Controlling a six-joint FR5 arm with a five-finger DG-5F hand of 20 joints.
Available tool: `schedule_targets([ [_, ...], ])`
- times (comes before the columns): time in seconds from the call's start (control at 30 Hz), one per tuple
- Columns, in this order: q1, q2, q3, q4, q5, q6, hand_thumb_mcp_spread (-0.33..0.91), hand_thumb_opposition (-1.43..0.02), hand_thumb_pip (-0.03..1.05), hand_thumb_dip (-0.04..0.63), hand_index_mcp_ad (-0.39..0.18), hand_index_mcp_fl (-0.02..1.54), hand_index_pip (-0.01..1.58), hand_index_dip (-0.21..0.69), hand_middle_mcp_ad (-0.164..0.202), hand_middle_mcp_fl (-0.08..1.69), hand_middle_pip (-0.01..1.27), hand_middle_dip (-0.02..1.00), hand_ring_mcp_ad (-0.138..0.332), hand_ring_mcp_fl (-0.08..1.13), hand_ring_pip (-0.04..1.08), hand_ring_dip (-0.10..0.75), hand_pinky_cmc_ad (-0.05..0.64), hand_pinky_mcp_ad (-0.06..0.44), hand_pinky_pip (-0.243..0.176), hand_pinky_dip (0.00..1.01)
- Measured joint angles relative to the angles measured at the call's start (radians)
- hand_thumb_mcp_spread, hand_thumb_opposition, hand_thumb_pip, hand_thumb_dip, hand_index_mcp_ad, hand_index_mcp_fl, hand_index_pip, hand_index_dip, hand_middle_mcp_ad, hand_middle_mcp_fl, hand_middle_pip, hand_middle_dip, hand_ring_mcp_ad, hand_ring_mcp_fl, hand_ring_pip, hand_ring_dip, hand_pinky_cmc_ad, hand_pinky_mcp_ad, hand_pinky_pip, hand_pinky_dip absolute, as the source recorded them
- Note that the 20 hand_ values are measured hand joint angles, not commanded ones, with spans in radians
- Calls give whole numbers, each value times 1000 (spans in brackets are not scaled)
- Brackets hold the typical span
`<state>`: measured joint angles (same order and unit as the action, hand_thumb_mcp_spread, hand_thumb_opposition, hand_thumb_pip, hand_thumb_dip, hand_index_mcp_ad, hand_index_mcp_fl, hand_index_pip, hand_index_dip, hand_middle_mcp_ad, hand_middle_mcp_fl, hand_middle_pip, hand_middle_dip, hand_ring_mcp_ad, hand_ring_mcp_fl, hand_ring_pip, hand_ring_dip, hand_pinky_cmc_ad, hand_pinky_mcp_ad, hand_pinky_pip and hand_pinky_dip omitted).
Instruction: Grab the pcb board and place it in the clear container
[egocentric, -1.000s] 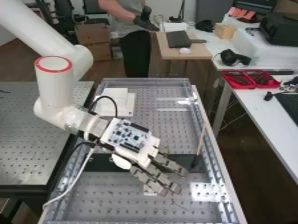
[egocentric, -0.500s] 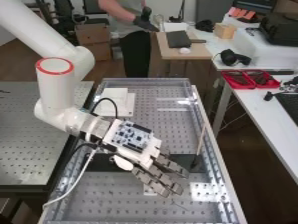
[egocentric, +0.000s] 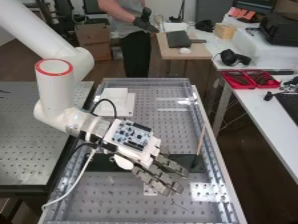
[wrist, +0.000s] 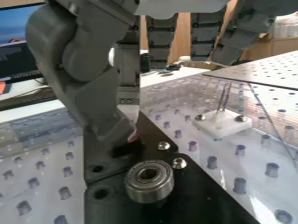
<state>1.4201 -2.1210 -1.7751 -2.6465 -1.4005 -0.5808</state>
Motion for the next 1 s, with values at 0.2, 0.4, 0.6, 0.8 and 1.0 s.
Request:
schedule_targets([
  [0.2,-3,-3,1,1,-2,1,457,-949,785,349,-58,204,1531,227,37,37,138,188,202,0,89,17,295,164,-75,180],
  [0.4,-4,-11,5,-5,-9,6,456,-949,787,354,-58,204,1527,215,37,37,138,188,202,0,89,17,295,164,-75,180],
  [0.6,-5,-13,7,-8,-14,8,457,-949,794,356,-54,204,1527,218,37,54,136,188,202,0,89,17,295,164,-75,180],
  [0.8,-5,-19,10,-11,-16,14,457,-949,801,361,-54,204,1527,215,37,51,136,187,202,0,89,17,295,164,-75,180],
  [1.0,-5,-20,8,1,-17,14,459,-972,791,361,-87,316,1538,201,38,52,138,187,202,0,89,21,295,164,-75,180],
])
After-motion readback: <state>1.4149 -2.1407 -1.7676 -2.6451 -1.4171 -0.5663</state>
